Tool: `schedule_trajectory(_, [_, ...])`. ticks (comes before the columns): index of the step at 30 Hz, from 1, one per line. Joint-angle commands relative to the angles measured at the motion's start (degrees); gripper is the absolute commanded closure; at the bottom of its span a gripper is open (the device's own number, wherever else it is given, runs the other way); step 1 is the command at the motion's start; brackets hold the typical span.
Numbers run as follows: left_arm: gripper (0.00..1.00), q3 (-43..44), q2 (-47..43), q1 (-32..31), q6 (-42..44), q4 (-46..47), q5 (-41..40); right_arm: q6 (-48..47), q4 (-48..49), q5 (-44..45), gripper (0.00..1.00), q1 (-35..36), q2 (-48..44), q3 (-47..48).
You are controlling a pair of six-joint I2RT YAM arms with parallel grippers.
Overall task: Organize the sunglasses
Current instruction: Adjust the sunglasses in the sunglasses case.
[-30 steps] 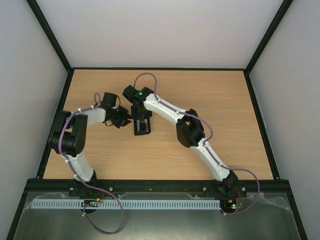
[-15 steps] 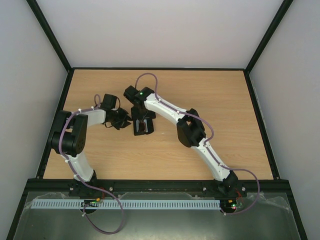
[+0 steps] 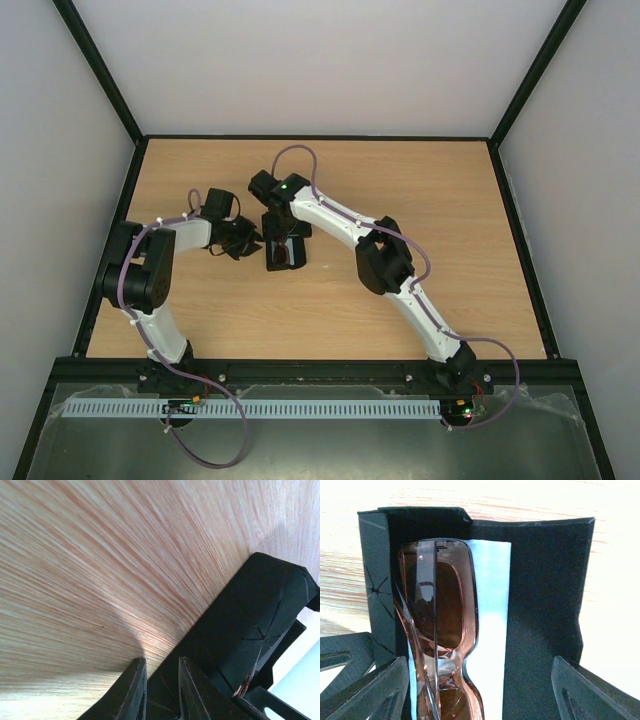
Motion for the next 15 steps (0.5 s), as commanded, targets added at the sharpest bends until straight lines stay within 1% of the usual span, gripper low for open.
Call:
schedule_trajectory(1, [0.79, -0.72, -1.1, -0.22, -0.15, -0.06, 1.23, 0.69, -0.33, 0.95, 0.2, 0.49, -4.63, -0.36])
schedule_trajectory(6, [0.79, -0.77, -1.0, -0.27, -0.09, -0.04, 1.21, 0.71, -0.49, 2.14, 0.2, 0.49, -6.34, -0.69])
schedule_trajectory(7, [0.79, -0.83, -1.01, -0.27, -0.13, 0.02, 1.2, 0.71, -0.1, 2.17, 0.23, 0.43, -6.7, -0.91])
schedule_trajectory(8, [0.79, -0.92, -1.03, -0.27, -0.21, 0.06, 1.21, 0.66, 0.3, 2.06, 0.28, 0.48, -6.88, -1.23])
schedule_trajectory(11, [0.79, -0.84, -1.01, -0.27, -0.2, 0.15, 1.2, 0.75, 0.6, 1.14, 0.54, 0.34, -6.27, -1.28])
schedule_trajectory(14, [0.79, -0.71, -1.0, -0.26, -0.22, -0.06, 1.2, 1.17, -0.05, 0.62, 0.77, 0.25, -5.16, -1.12])
schedule_trajectory(15, [0.79, -0.66, -0.94, -0.22, -0.21, -0.03, 1.17, 1.29, -0.53, 0.85, 0.79, 0.16, -4.9, -1.07])
